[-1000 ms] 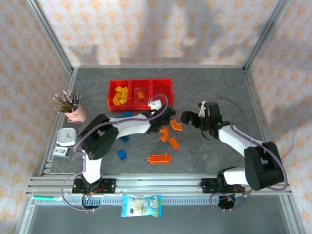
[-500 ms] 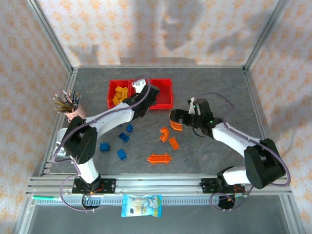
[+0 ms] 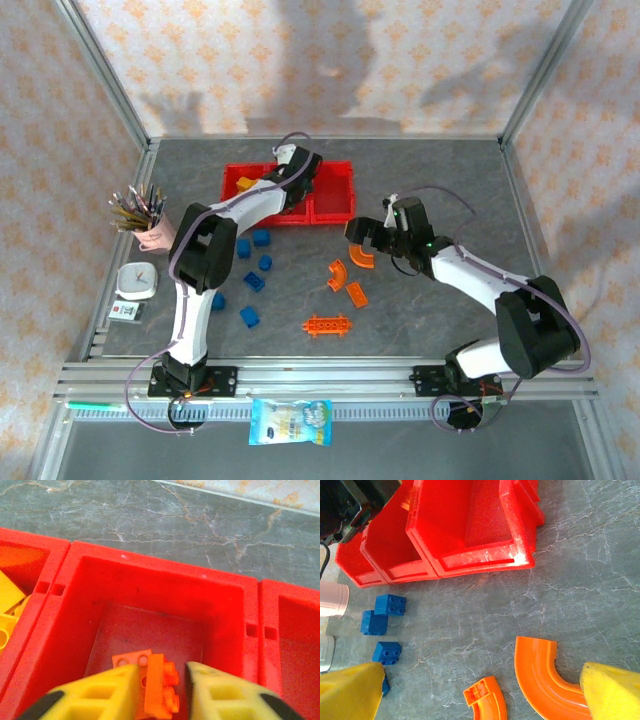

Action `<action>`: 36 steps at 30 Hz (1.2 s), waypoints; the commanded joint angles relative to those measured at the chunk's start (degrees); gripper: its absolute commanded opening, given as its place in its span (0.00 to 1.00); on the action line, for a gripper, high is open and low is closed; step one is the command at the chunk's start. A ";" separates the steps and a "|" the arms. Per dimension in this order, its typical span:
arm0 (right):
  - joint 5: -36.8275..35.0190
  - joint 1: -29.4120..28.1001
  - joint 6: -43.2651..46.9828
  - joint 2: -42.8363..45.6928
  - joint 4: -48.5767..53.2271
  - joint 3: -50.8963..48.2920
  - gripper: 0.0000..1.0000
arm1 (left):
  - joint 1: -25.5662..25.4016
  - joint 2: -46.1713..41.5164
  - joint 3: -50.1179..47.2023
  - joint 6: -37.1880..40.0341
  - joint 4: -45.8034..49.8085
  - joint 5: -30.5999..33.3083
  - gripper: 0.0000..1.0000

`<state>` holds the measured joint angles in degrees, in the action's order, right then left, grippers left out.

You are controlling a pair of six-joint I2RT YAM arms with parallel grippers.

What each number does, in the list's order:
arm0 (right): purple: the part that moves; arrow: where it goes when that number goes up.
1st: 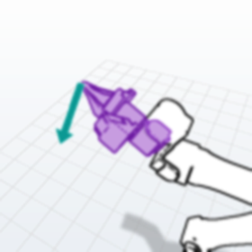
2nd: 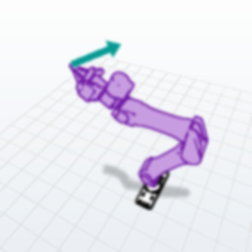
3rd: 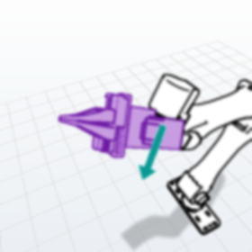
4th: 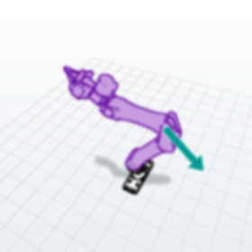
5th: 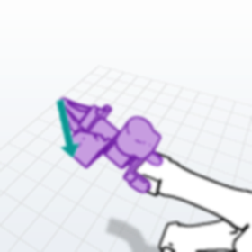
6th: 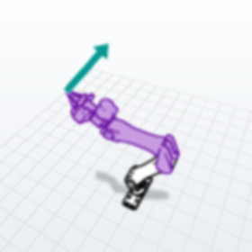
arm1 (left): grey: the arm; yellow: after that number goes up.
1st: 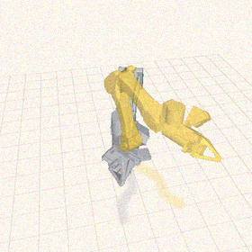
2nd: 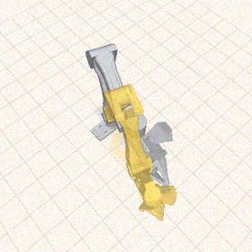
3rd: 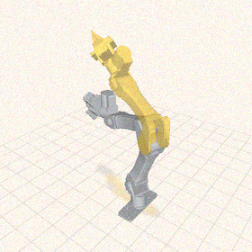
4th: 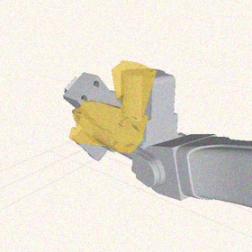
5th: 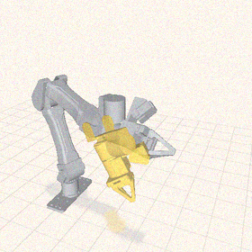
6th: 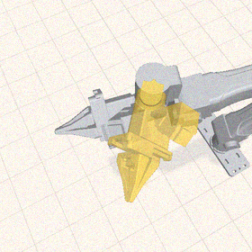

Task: Sort the legos into containers by color
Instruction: Place the lego in the container, then pick up the lego from the center of the table.

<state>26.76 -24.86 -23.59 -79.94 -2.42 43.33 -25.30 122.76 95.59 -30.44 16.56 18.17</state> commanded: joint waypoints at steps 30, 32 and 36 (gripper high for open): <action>-1.38 6.62 0.22 11.64 5.16 -13.35 1.00 | -21.16 -26.85 -28.91 -12.22 -0.71 -12.20 0.58; -1.29 6.85 0.12 11.69 4.93 -14.46 1.00 | -22.87 -25.28 -29.06 -14.21 -0.45 -12.08 0.61; -0.94 7.70 0.13 11.42 3.59 -16.13 1.00 | -25.54 -21.53 -28.49 -16.66 -0.99 -12.20 0.68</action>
<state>25.56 -17.85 -23.38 -69.08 2.11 28.32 -49.95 98.76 66.89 -43.48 16.05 6.13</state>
